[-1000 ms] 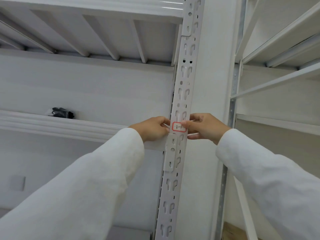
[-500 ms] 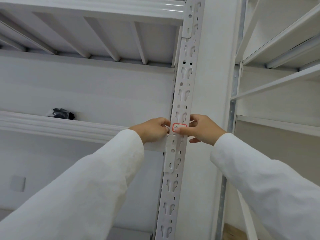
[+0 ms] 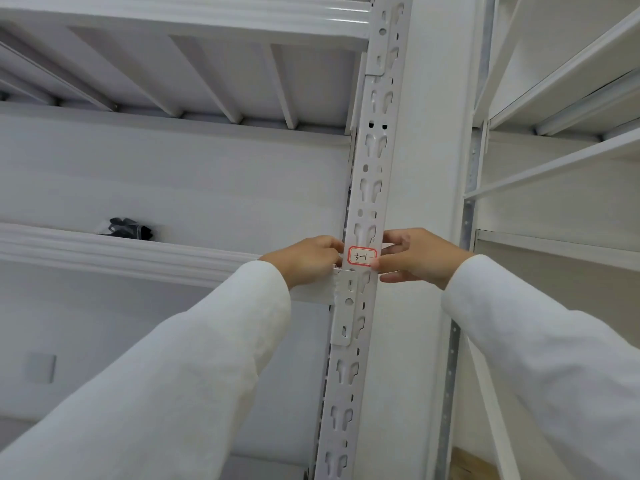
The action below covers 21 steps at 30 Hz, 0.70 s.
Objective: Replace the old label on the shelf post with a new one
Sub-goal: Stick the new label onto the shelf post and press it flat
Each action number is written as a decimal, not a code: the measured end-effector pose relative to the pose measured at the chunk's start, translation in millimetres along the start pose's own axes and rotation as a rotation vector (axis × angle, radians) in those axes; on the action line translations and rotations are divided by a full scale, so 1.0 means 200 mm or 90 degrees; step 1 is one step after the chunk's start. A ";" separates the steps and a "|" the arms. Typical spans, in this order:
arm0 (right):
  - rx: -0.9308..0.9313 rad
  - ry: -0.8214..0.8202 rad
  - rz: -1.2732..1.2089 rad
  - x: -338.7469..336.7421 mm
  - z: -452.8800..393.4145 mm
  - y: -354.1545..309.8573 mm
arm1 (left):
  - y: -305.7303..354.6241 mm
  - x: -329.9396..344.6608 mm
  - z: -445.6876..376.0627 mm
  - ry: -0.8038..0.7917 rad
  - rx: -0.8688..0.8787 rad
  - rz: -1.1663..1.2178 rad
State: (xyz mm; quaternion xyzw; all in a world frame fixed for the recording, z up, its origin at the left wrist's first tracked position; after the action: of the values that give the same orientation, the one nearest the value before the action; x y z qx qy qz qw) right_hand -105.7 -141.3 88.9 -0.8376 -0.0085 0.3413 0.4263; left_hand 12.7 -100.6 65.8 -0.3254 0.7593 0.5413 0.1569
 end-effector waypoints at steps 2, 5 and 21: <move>0.007 0.011 -0.009 0.00 0.00 -0.01 | 0.00 0.00 0.00 0.002 0.004 -0.003; -0.011 0.067 -0.025 -0.02 0.00 -0.01 | 0.01 0.00 0.00 0.007 0.008 -0.002; -0.034 0.044 -0.043 0.02 0.02 0.03 | 0.01 -0.01 0.00 0.025 0.027 0.003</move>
State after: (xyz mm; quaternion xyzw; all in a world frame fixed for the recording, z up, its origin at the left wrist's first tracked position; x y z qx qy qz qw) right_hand -107.0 -140.6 81.1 -0.8593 -0.0307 0.2971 0.4153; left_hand 12.1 -99.2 68.6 -0.3306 0.7744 0.5189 0.1473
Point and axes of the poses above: each hand's wrist, its own z-axis away from the middle knuckle, its own x-axis out of the palm, y = z × x, the point moved 10 cm from there along -z, towards the middle knuckle, and after that the axes turned 2 degrees about y, right-handed, at the moved point
